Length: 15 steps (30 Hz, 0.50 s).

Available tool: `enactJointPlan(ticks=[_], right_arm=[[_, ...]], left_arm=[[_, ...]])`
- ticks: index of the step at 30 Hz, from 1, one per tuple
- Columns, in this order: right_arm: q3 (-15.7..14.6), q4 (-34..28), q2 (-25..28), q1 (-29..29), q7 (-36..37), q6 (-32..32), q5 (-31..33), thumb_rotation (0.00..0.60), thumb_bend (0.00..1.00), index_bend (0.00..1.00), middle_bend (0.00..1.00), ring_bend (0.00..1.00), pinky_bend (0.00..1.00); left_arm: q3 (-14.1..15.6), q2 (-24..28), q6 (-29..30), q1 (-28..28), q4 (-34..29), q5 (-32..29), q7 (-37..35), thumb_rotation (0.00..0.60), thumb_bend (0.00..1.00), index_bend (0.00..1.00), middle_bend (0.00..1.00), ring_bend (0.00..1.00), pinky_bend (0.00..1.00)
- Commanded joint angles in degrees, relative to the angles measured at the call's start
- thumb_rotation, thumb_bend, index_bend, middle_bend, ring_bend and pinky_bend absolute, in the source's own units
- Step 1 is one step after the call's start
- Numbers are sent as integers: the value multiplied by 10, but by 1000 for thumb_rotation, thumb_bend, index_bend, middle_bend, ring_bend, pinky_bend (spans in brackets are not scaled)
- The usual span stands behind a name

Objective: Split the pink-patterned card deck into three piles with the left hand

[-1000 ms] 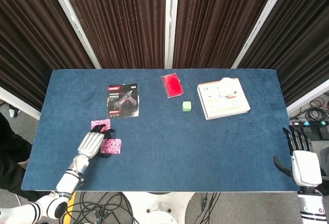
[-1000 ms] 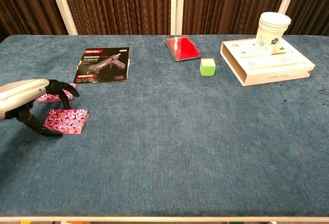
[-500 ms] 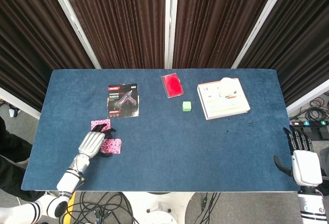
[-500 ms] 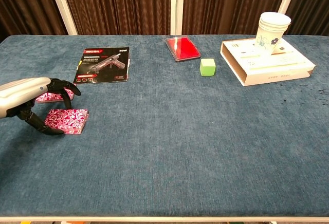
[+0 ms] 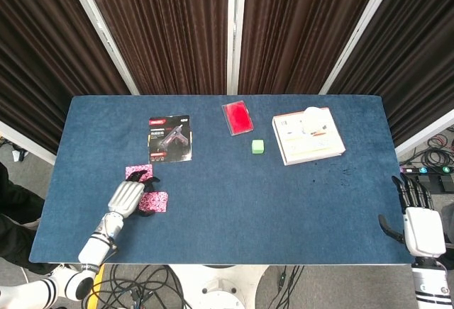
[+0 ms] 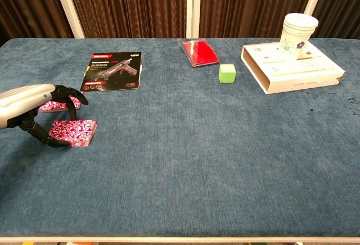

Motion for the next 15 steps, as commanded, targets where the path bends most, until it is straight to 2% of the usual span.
enactJointPlan(ticks=[1, 15], right_arm=[[0, 0, 0, 0, 0, 0, 0, 600, 232, 0, 0, 0, 0], [0, 2, -1, 0, 1, -2, 2, 600, 233, 0, 0, 0, 0]], left_arm=[[0, -1, 0, 0, 2, 0, -2, 600, 135, 244, 412, 80, 101], [-2, 1, 8, 1, 0, 8, -11, 600, 145, 259, 450, 109, 101]])
